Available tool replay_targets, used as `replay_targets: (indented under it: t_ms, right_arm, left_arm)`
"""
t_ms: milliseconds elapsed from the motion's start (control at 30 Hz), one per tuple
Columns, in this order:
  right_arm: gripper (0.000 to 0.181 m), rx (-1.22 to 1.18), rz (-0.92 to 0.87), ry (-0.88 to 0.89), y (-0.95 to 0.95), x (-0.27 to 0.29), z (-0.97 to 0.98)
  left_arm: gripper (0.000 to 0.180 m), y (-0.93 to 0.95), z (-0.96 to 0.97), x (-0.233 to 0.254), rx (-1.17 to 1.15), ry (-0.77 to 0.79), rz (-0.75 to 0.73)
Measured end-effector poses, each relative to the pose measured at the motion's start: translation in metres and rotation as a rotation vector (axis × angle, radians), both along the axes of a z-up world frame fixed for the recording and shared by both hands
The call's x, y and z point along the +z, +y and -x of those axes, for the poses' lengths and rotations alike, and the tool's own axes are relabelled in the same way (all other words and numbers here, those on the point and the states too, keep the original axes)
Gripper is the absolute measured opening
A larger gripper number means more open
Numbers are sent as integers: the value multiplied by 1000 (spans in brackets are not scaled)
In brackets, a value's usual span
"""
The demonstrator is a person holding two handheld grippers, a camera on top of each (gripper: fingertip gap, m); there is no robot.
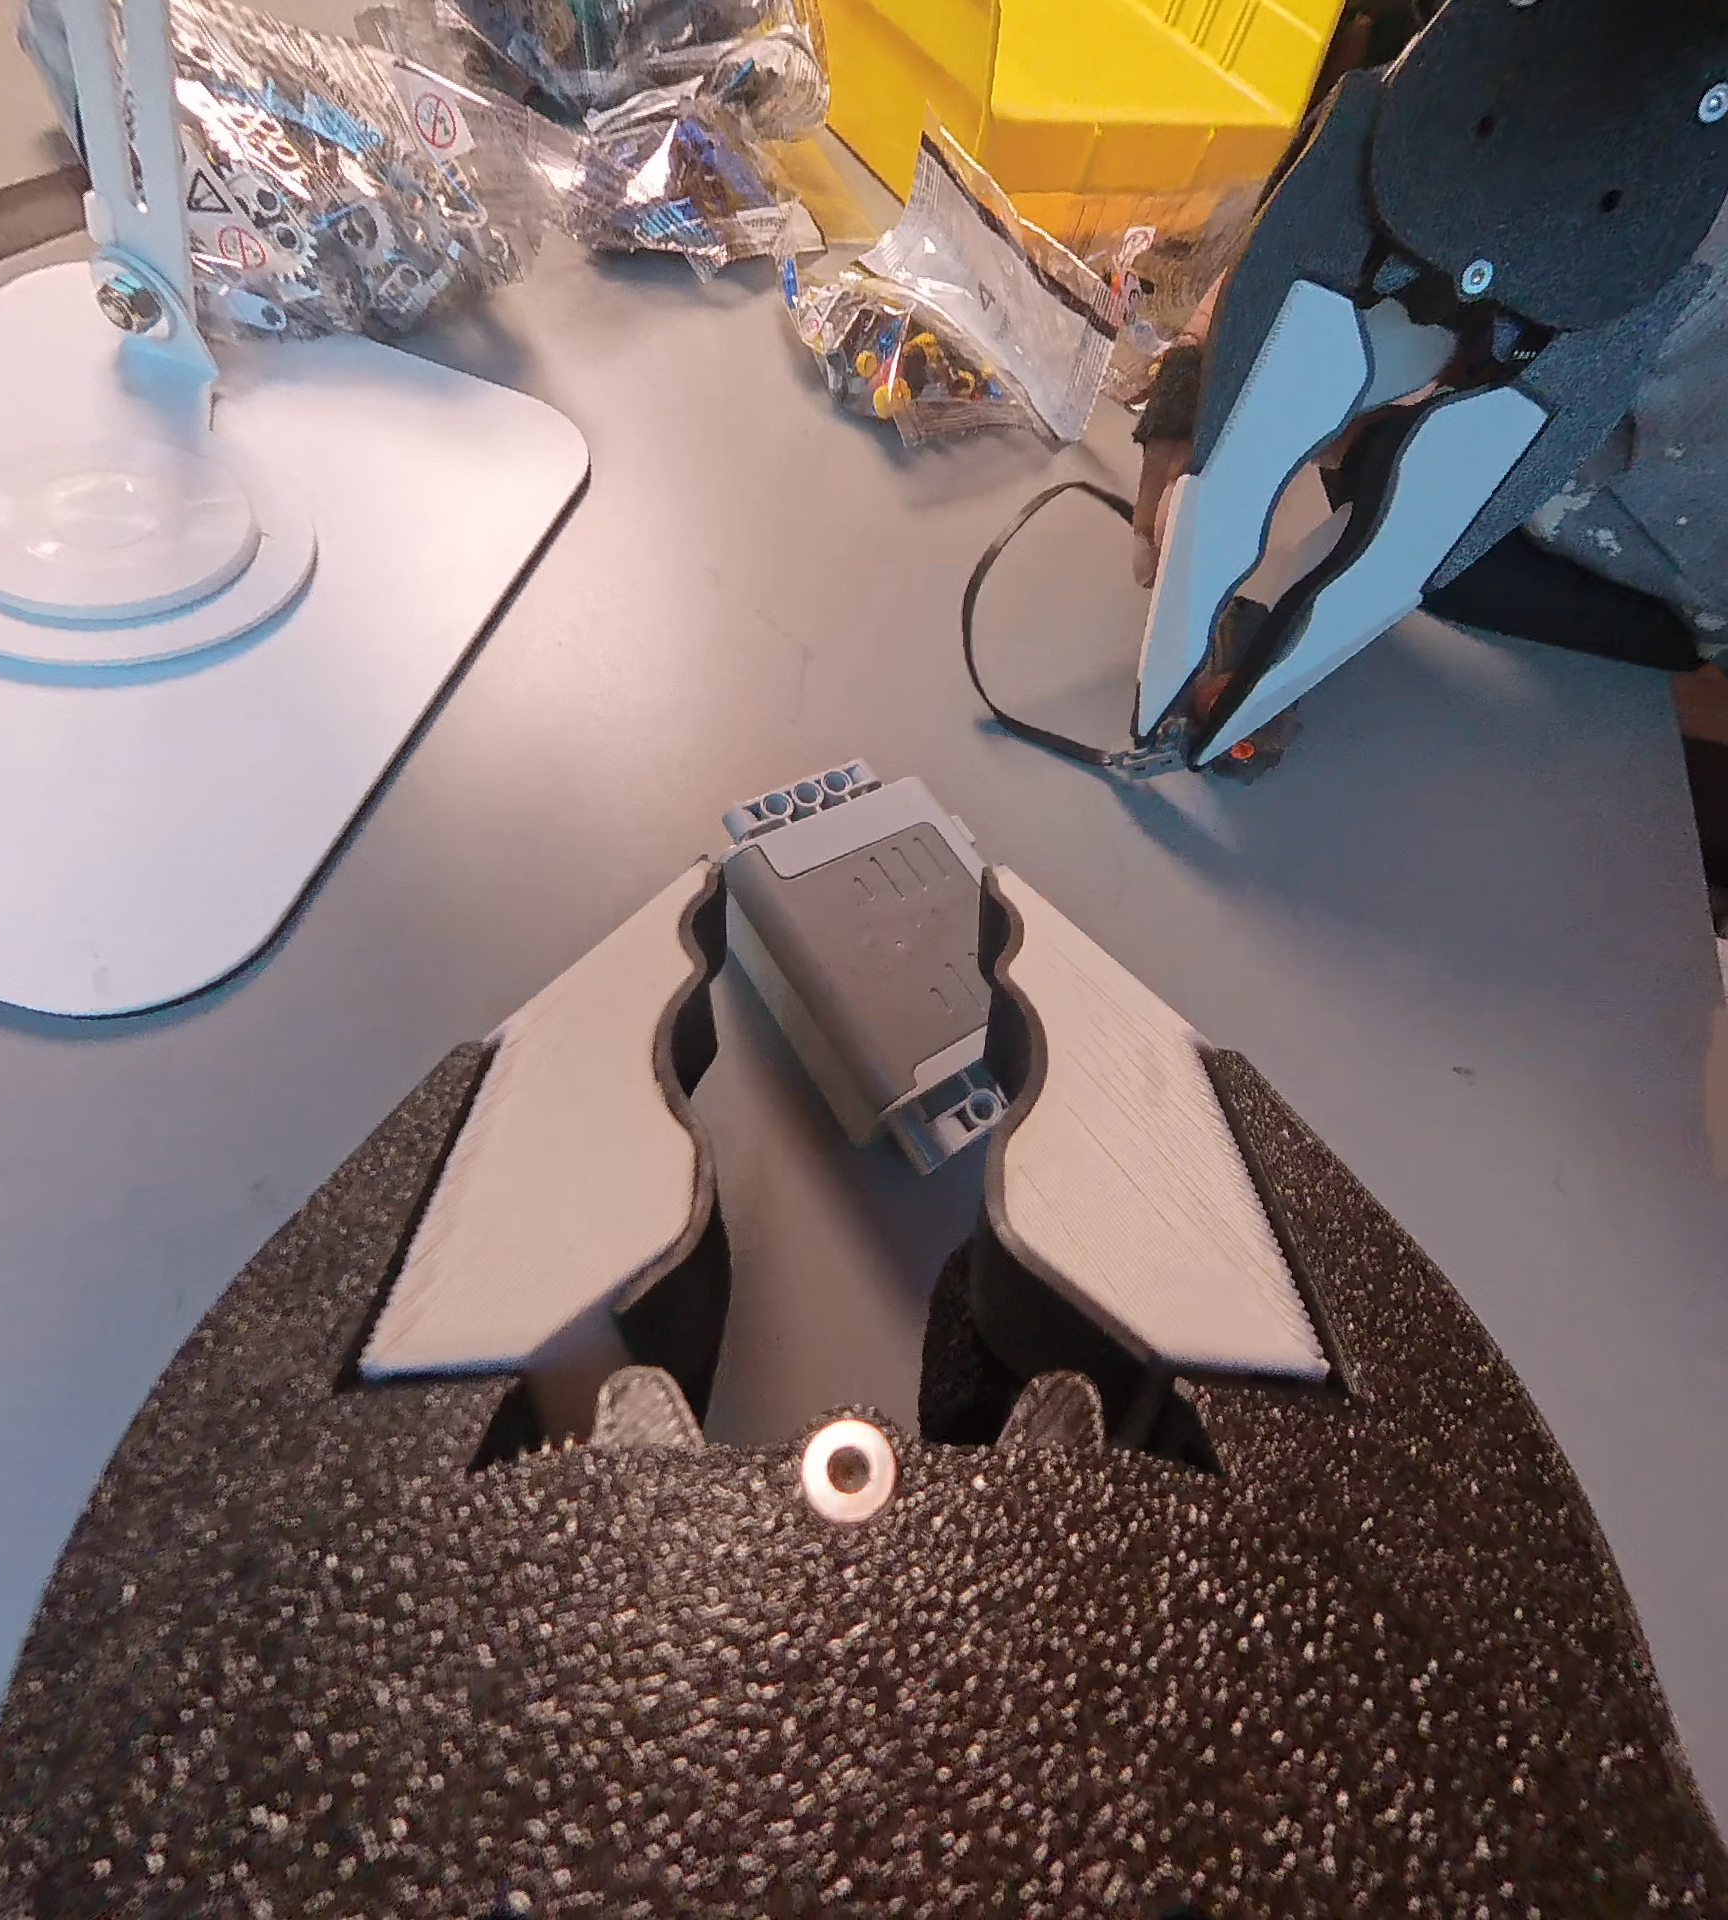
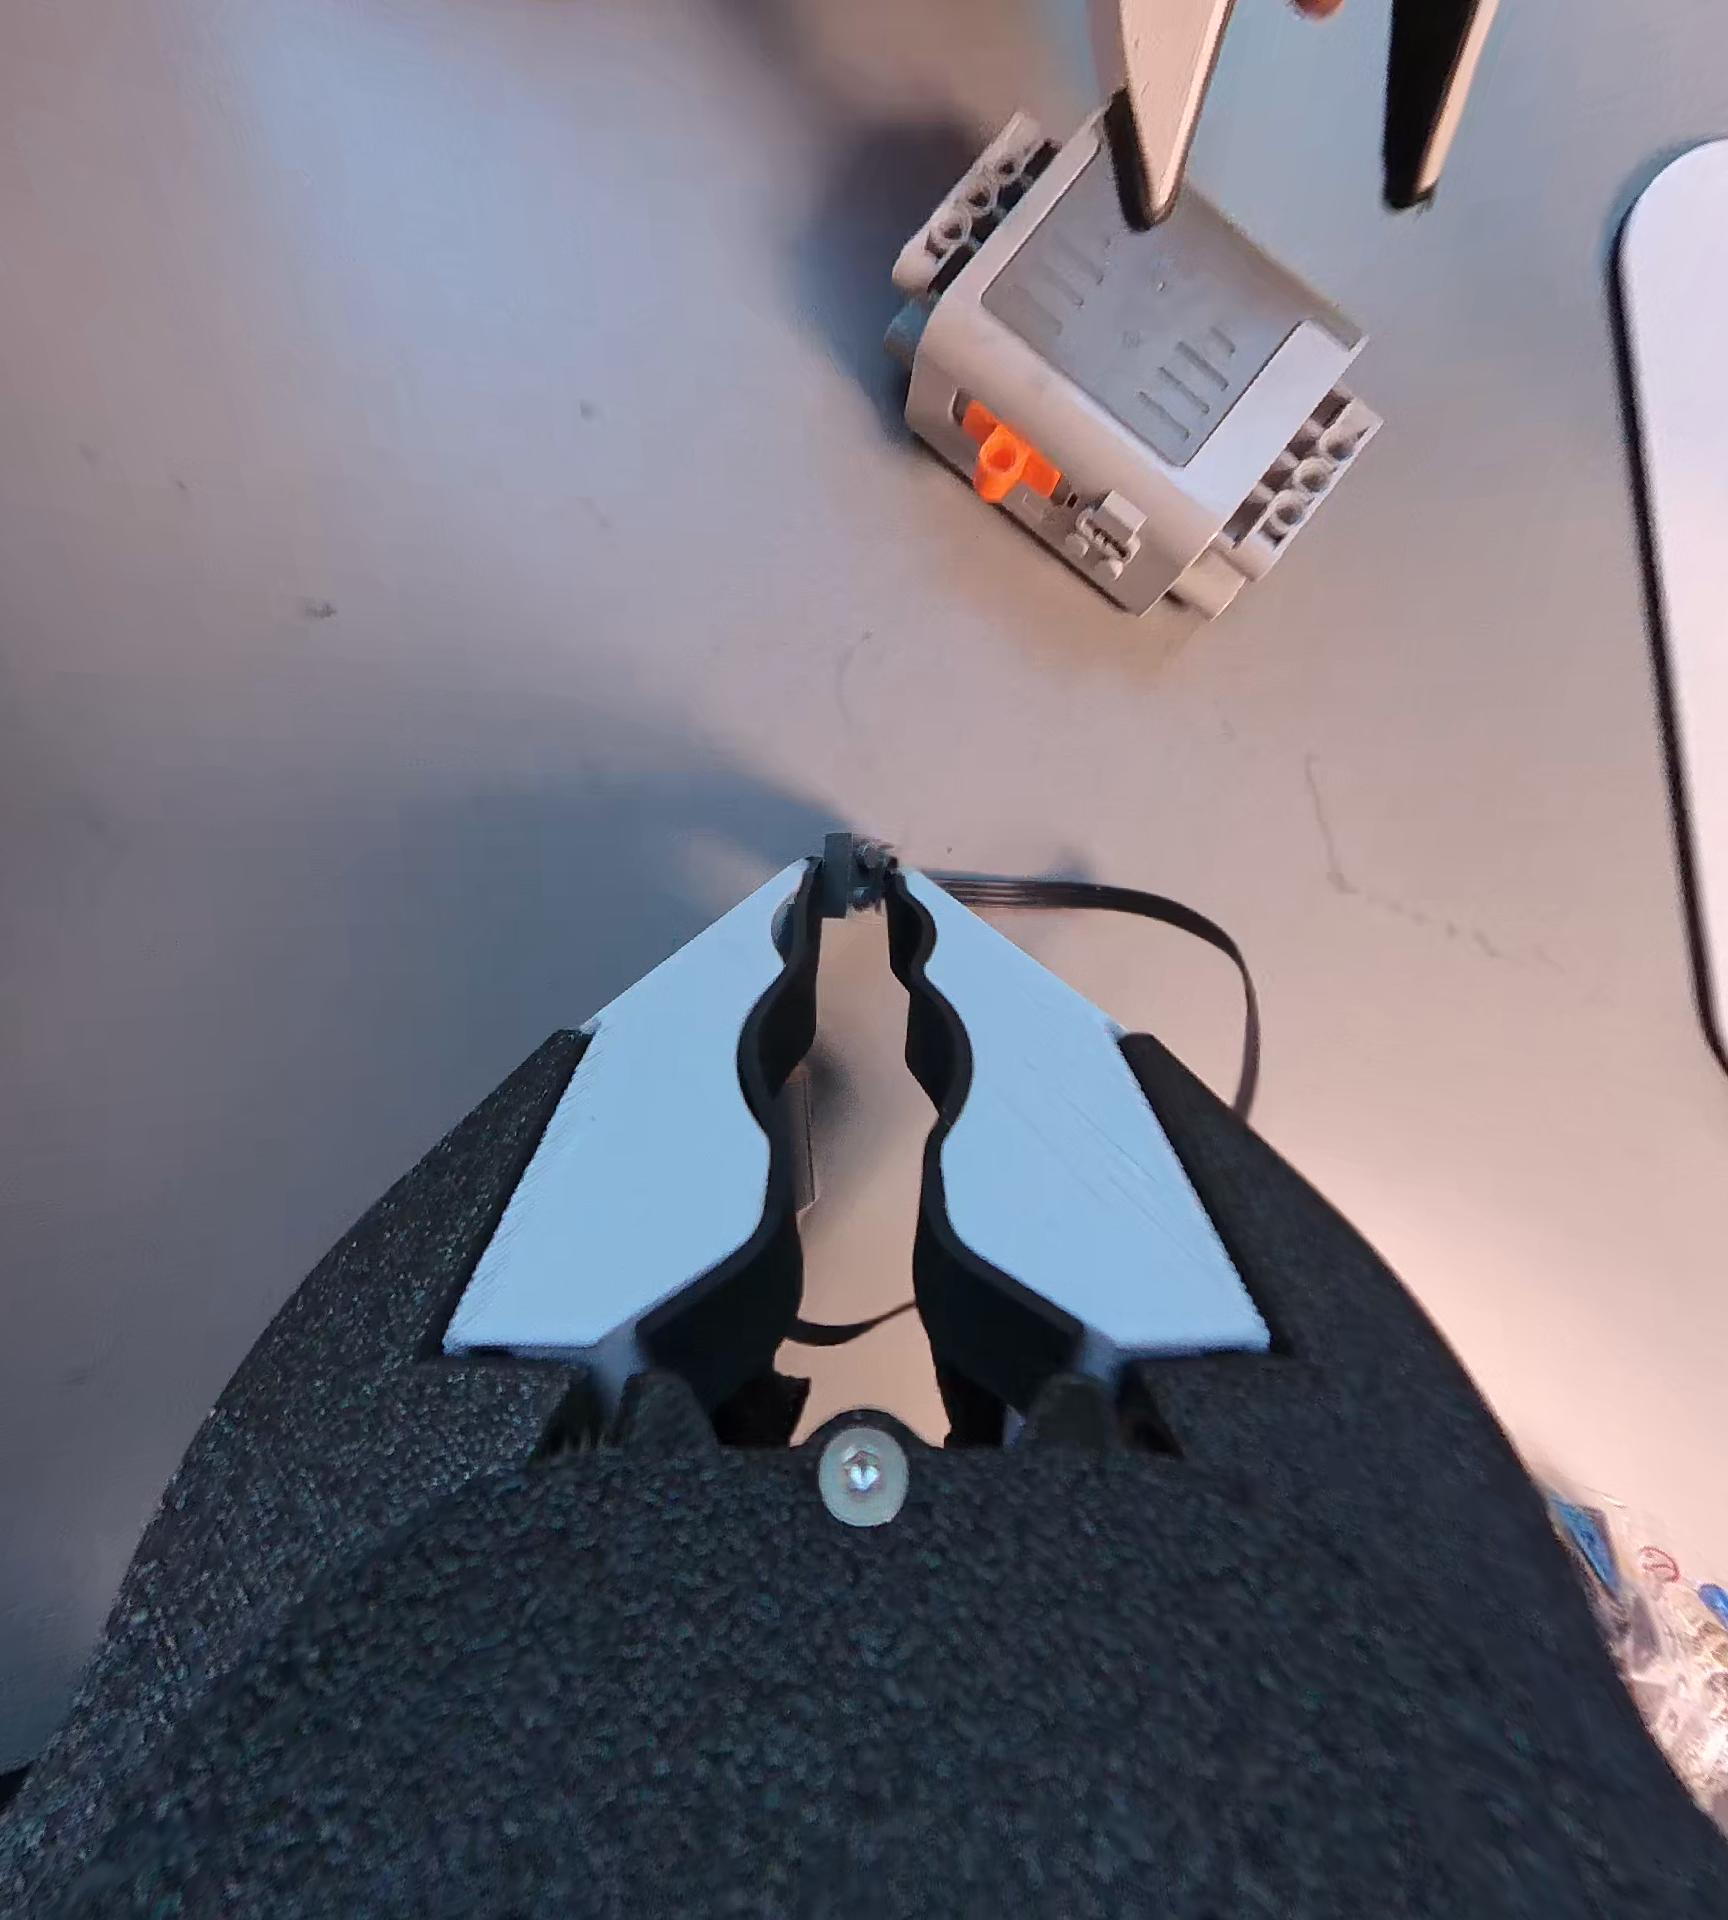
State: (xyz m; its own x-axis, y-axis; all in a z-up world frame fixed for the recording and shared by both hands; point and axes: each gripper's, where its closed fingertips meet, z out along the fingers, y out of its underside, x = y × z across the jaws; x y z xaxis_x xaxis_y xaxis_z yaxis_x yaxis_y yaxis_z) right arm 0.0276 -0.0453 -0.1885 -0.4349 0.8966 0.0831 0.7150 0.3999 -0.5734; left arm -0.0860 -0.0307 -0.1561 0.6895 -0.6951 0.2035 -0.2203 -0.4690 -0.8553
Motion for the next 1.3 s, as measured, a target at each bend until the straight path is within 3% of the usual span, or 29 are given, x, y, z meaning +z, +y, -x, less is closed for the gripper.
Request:
replay_targets:
  t_ms: [200,433,900,1100,1300]
  right_arm:
    - [11,-63,56,205,10,31,20]
    - [11,-34,178,416,-4,59,38]
    - [12,108,66,511,-19,66,36]
    - [12,175,7,541,-26,74,29]
    - [12,196,76,522,-34,72,27]
  left_arm:
    - [46,-3,-11,10,-34,-2,-68]
    - [29,-20,-54,25,-170,-63,-142]
    - [10,-34,-79,33,-242,42,-309]
    - [19,-34,-78,39,-233,89,-394]
    - [23,-35,-81,32,-244,228,-474]
